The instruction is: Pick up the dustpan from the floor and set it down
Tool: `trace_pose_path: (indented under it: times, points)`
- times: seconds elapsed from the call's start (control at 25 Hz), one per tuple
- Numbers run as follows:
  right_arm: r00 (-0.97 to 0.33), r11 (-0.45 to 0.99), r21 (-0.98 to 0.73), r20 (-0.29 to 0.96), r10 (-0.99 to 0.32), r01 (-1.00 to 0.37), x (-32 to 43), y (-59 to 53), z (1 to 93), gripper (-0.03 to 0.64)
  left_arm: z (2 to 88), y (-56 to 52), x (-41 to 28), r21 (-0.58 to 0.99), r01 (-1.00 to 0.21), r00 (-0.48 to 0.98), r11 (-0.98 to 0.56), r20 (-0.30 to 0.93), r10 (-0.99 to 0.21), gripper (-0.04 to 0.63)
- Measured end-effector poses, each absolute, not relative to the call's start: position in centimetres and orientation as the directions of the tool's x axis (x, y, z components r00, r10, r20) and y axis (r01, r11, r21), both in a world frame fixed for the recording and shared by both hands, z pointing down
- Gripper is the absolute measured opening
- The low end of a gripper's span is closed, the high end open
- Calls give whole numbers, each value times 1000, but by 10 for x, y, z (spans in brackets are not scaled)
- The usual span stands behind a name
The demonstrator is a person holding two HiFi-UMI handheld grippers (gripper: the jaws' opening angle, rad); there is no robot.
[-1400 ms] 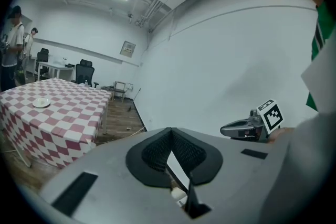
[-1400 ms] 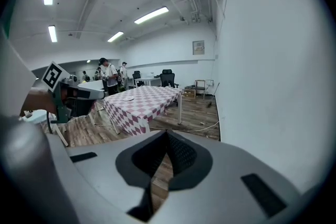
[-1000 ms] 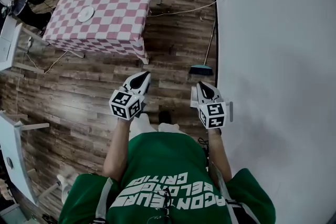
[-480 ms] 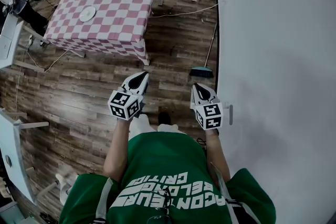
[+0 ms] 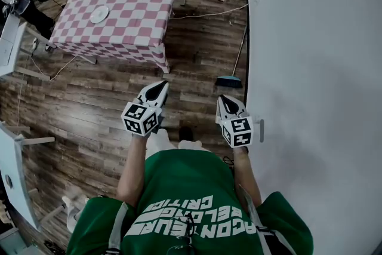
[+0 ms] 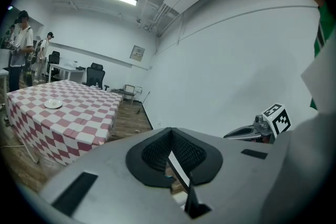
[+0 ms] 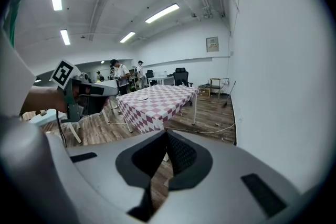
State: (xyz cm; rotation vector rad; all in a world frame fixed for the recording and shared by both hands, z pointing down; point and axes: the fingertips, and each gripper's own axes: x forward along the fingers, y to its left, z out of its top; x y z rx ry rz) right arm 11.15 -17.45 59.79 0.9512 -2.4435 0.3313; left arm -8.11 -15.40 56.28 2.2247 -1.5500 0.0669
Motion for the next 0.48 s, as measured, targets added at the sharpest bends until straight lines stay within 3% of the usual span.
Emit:
trace_pose_path:
  times: [0.48]
  points:
    - [-636,726,-50,527,-565,-686,115,-179,599,8,564,-156,-82,313,-909,366,-276,279,-888,3]
